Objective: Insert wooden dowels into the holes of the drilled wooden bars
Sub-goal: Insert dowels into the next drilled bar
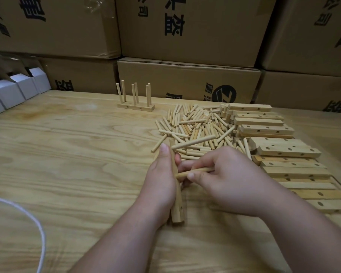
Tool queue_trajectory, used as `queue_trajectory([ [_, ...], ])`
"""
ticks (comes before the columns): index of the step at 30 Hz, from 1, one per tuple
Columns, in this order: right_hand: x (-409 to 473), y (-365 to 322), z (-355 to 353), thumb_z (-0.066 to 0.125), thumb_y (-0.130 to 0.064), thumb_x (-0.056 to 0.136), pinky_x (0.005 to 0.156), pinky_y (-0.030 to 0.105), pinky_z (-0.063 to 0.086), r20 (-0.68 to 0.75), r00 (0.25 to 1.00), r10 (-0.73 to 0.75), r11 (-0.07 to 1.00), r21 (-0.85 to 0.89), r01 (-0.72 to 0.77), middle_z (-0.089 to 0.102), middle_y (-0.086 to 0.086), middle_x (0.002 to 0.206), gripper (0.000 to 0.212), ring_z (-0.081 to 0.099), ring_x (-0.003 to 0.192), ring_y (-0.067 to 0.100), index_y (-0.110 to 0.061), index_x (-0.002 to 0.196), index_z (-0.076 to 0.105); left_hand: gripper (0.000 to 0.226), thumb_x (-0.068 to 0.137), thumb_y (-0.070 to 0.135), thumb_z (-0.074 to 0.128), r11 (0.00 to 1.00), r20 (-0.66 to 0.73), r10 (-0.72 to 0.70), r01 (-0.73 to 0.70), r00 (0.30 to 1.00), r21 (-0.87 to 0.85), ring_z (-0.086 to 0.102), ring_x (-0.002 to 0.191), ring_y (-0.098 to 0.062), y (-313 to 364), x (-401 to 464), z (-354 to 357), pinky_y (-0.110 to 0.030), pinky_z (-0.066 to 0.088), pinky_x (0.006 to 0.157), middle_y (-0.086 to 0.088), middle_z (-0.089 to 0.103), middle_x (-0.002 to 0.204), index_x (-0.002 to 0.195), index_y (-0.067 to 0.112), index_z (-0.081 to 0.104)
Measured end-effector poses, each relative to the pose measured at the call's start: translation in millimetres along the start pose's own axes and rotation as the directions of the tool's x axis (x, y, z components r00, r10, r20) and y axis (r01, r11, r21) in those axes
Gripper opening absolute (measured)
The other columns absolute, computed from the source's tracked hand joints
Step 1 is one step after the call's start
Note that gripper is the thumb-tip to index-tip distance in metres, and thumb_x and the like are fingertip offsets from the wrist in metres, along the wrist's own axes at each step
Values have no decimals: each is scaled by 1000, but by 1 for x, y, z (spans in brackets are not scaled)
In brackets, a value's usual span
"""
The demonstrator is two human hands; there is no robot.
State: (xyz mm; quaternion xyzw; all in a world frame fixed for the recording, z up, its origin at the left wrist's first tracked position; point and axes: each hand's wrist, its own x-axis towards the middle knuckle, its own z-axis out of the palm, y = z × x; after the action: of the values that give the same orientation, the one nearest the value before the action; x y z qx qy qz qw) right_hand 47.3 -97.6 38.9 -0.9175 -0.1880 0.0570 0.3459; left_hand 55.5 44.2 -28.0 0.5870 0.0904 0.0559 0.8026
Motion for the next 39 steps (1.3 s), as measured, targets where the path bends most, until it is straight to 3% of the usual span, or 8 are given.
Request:
queue_trajectory([
  [10,-1,-3,9,69,-29,92,77,28,60,-94,996,3,1000,-10,-3,70,-37,97,12,70,80,-5,-33,93,80,58,102,64,32,997,-67,30,-25,997,79,74,76,-21,-1,-2,1,-40,59,71,-4,78,80,84,18,64],
  [14,0,-1,4,70,-26,93,83,33,60,-48,999,3,996,87,1,74,-26,94,9,71,84,-4,-31,95,78,57,103,61,34,997,-11,-47,46,999,-63,75,70,-20,2,0,-1,-30,58,55,-6,78,80,87,15,63],
  [18,-2,-3,-12,61,-59,89,50,18,50,-92,996,21,920,392,16,74,-13,82,31,65,58,-2,-38,112,59,55,105,60,27,948,128,-74,109,989,-297,77,91,-30,9,2,0,-35,62,64,-18,78,97,95,12,52],
  [21,3,3,-21,43,-73,90,46,27,40,-191,958,212,818,571,-67,62,-4,62,44,50,50,10,-38,109,63,55,105,59,27,856,157,-94,161,983,-491,77,78,-29,17,3,-3,-41,63,64,-17,78,92,88,15,55],
  [24,6,8,-13,50,-50,101,45,28,38,-15,951,307,802,542,-251,61,-1,60,29,46,49,12,-28,107,68,65,105,58,32,741,246,-117,249,962,-624,69,60,-21,23,2,-8,-40,62,66,-7,69,72,72,15,68],
  [30,7,6,3,60,-35,98,44,21,25,320,935,152,619,707,-343,47,-1,62,35,30,49,9,-26,66,70,56,110,48,27,700,401,-123,366,908,-614,60,56,-15,28,-1,-11,-31,58,65,3,57,65,73,19,58],
  [35,11,10,6,62,-23,98,41,21,28,105,960,258,526,819,-231,44,-4,59,24,32,48,8,-16,78,73,58,108,55,29,709,402,-107,353,909,-610,60,57,-18,27,0,-10,-45,58,78,4,56,64,73,20,61],
  [39,8,8,-13,60,-23,98,41,24,38,-238,932,272,620,784,19,60,2,62,24,45,47,11,-15,80,73,50,104,61,29,737,205,-129,232,970,-635,43,43,-15,25,5,-8,-32,54,56,3,50,62,83,23,53],
])
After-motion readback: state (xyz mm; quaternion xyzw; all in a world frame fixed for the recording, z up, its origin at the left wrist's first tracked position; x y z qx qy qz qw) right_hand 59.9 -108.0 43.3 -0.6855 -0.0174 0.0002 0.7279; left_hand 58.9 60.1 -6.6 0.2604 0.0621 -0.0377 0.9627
